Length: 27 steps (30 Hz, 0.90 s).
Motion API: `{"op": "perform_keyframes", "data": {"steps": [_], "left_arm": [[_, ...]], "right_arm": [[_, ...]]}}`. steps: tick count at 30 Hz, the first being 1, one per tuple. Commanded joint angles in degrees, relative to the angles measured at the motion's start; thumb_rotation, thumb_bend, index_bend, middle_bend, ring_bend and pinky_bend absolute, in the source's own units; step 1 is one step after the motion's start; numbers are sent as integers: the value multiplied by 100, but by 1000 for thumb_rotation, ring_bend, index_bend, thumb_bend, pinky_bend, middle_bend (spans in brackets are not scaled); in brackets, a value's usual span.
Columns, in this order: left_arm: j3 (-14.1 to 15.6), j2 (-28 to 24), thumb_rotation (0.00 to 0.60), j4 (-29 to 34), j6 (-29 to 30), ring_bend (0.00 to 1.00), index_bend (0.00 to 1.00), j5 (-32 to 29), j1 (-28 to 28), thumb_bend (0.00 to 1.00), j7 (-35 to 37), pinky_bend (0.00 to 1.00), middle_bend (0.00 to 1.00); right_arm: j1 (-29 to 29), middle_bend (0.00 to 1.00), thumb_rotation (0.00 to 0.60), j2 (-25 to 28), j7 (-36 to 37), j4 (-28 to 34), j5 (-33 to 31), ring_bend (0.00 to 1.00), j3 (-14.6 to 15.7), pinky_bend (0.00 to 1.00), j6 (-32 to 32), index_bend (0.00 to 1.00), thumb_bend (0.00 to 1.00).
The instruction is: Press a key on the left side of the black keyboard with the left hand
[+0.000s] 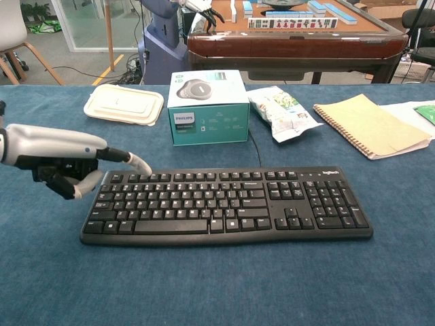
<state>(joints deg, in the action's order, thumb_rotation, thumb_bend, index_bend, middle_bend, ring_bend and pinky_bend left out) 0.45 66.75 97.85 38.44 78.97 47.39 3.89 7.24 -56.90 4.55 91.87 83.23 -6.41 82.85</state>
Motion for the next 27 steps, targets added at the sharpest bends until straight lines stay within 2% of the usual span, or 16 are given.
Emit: {"op": "perform_keyframes", "data": {"steps": [1,4,8,13,15,17,24,27], "left_arm": [[-101,-259,600,68,895,816,101,-8,-527,761,202,911,795],[-178,-356,600,82,1559,698,95,-178,-912,593,147,836,675],[-279,-454,587,130,2407,512,94,-403,-1451,419,182,629,469],[-342,-483,473,87,3268,288,94,-596,-2051,310,184,364,257],[-337,-465,418,32,3620,238,94,-653,-2305,294,74,289,210],[-318,-451,398,3,3872,207,93,-703,-2509,285,-30,245,180],[-90,-340,420,61,4600,191,92,-621,-3203,282,-493,190,167],[-4,-316,465,148,4797,191,92,-504,-3427,282,-551,189,167]], "right_arm": [[4,39,600,-4,10,-8,-3,67,-3,41,-8,0,46],[19,39,600,-15,15,-21,6,67,-3,42,-29,0,46],[43,39,600,-28,17,-34,15,67,-6,41,-62,0,47],[64,39,600,-31,6,-24,39,67,-1,41,-86,0,46],[65,39,600,-29,-3,-18,48,67,4,41,-87,0,46],[65,39,600,-31,-4,-15,53,67,5,42,-83,0,46],[116,39,600,-96,6,-28,77,67,3,41,-133,0,46],[152,39,600,-107,3,-33,106,67,-3,42,-158,0,46]]}}
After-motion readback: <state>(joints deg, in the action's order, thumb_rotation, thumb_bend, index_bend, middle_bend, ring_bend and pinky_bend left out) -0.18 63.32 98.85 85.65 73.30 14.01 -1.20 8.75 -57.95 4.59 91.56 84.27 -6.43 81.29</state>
